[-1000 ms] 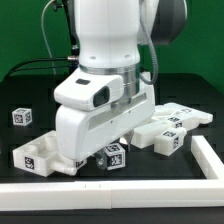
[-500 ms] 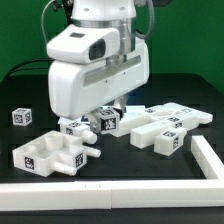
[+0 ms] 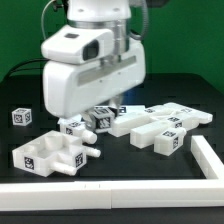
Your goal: Assemble chair
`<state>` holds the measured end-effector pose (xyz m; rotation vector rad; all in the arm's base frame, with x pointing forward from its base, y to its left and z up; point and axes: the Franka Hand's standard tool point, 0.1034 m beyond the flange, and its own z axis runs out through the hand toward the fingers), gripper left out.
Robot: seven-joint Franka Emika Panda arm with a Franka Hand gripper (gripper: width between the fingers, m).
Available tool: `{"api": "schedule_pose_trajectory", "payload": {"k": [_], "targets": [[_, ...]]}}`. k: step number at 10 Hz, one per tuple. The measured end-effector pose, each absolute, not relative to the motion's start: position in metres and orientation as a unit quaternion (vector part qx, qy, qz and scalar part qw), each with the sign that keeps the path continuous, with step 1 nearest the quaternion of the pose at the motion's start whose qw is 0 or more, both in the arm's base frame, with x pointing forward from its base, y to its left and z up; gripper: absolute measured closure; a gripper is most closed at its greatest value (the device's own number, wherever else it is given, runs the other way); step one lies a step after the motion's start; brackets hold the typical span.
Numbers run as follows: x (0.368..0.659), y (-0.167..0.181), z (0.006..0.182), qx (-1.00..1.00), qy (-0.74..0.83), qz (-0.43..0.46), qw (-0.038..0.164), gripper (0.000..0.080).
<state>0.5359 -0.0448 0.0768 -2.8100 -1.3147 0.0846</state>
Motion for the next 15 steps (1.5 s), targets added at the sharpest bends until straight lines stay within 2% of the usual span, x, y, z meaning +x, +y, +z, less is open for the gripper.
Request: {"api": "schedule_pose_trajectory", "payload": {"k": [1,2,6,9,14,15], "targets": [[0.514,-0.058,0.081,-0.907,-0.419,0.033,0.021,0.0413],[0.509,-0.058,0.08,-0.908,-0.418,0.032,0.02,0.0413],[0.506,-0.063,0.076,-0.891,-0.453,0.028,0.021,0.0413],[0.451,-0.097,0.059,-0.835,-0.549,0.015,0.03,0.0413],[0.446,-0.103,0.057,-0.847,-0.53,0.012,0.031,0.0413],[0.43,-0.105,0.054,-0.845,-0.534,0.013,0.032,0.0413]]}}
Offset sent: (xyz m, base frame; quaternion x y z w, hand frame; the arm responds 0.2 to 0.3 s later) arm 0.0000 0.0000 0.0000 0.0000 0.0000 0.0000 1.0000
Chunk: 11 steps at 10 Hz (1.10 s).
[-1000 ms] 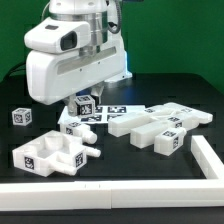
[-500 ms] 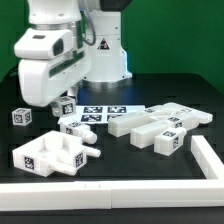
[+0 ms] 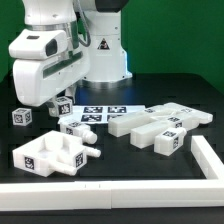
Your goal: Assemble chair
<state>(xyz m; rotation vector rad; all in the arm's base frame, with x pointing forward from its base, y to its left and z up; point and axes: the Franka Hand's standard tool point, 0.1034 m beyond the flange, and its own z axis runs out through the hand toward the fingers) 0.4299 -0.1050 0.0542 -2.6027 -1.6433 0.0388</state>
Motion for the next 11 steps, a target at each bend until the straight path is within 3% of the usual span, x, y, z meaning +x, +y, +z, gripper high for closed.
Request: {"api": "schedule_pose_trajectory", "payload": {"k": [2,6,7,8,11], "targets": [[0.392,-0.115,0.043,-0.833,-0.551,0.012,0.035,0.0413],[0.391,-0.121,0.04,-0.848,-0.529,0.009,0.037,0.0413],[0.379,-0.12,0.026,-0.851,-0.525,0.007,0.031,0.0413],[0.369,-0.118,0.013,-0.85,-0.525,0.015,0.038,0.0413],[0.365,-0.123,0.005,-0.853,-0.52,0.017,0.04,0.0413]]}}
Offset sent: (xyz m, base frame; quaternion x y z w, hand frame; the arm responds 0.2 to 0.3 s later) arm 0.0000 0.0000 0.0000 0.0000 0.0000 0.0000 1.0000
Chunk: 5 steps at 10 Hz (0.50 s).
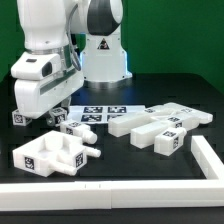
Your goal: Assemble chair
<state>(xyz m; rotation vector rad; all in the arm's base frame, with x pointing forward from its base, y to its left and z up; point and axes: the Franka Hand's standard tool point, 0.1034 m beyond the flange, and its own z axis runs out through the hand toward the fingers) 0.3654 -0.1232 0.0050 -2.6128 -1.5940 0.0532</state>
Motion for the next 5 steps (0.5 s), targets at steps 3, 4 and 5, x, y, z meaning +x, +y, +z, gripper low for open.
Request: {"api": "schedule_pose_trajectory", "payload": {"k": [3,4,5], "targets": [[0.365,-0.122,0.005,-0.855,-0.517,0.018,0.041,0.024],[0.372,-0.116,0.015,-0.866,-0.499,0.016,0.036,0.0173],[0.376,-0.109,0.032,-0.872,-0.487,0.026,0.045,0.0173]]}}
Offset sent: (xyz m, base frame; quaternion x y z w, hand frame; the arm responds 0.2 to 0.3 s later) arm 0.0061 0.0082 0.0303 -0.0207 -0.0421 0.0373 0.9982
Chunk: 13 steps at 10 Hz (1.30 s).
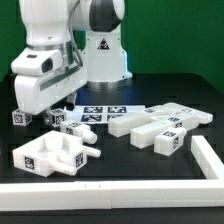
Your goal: Assemble chair
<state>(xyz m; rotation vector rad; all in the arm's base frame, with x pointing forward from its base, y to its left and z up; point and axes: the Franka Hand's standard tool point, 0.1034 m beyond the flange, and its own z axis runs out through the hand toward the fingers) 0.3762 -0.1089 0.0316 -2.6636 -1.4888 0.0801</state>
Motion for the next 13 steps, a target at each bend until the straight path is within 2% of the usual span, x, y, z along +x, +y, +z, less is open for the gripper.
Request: {"api": "schedule_pose_trajectory", "payload": {"k": [1,2,4,9,11,12,13], "targets": [[0.385,-0.103,0.054,-0.876,-0.478,0.037,0.049,0.0155],[0.397,-0.096,0.068,-0.887,-0.459,0.041,0.041,0.0155],[0.423,-0.073,0.081,-0.907,-0.419,0.043,0.031,0.0151],[0.425,-0.071,0.081,-0.906,-0.419,0.041,0.034,0.0151],[0.447,-0.044,0.078,-0.944,-0.327,0.039,0.025,0.0151],[0.464,-0.029,0.078,-0.966,-0.256,0.033,0.028,0.0151],[0.486,-0.012,0.08,-0.975,-0.218,0.027,0.02,0.0151]]}}
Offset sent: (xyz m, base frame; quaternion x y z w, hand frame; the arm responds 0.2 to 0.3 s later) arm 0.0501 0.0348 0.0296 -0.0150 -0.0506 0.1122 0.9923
